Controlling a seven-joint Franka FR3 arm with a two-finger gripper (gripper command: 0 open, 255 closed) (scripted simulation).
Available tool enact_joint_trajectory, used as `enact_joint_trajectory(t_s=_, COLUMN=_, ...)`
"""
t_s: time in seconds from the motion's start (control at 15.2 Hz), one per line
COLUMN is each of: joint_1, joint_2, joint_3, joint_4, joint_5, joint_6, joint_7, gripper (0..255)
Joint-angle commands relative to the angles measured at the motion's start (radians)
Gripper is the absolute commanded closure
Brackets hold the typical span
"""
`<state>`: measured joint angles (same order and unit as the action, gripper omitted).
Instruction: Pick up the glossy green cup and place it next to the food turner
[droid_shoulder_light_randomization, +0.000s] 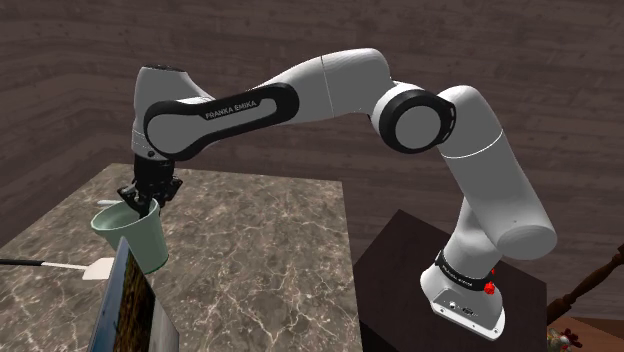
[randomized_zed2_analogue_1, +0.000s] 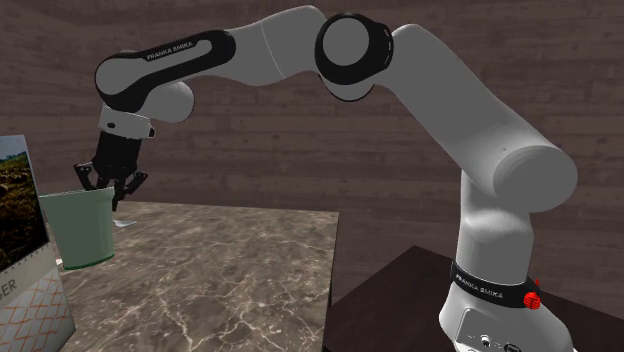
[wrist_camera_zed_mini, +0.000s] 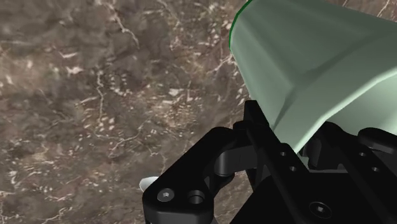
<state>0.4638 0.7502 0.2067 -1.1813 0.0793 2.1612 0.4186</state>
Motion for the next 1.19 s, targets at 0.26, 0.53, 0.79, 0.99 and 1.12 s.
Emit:
enact_joint_trajectory(t_s=0.26, joint_1=0.0, joint_2=-0.001, joint_3=0.0, joint_4=0.0, joint_5=0.0, joint_6=0.0, joint_7=0.0, gripper=0)
enact_joint_trajectory(t_s=0.53, joint_1=-0.011, joint_2=-0.044, joint_3=0.003, joint_4=-0.008, joint_5=0.005, joint_6=-0.035, joint_7=-0.002, gripper=0)
enact_joint_trajectory(t_s=0.79, joint_1=-0.021, joint_2=-0.078, joint_3=0.005, joint_4=-0.008, joint_5=0.009, joint_6=-0.07, joint_7=-0.004, gripper=0)
enact_joint_trajectory(t_s=0.99, joint_1=-0.021, joint_2=-0.078, joint_3=0.004, joint_4=-0.008, joint_5=0.009, joint_6=-0.07, joint_7=-0.004, gripper=0)
enact_joint_trajectory(t_s=1.12, joint_1=-0.021, joint_2=-0.078, joint_3=0.004, joint_4=-0.008, joint_5=0.009, joint_6=-0.07, joint_7=-0.004, gripper=0)
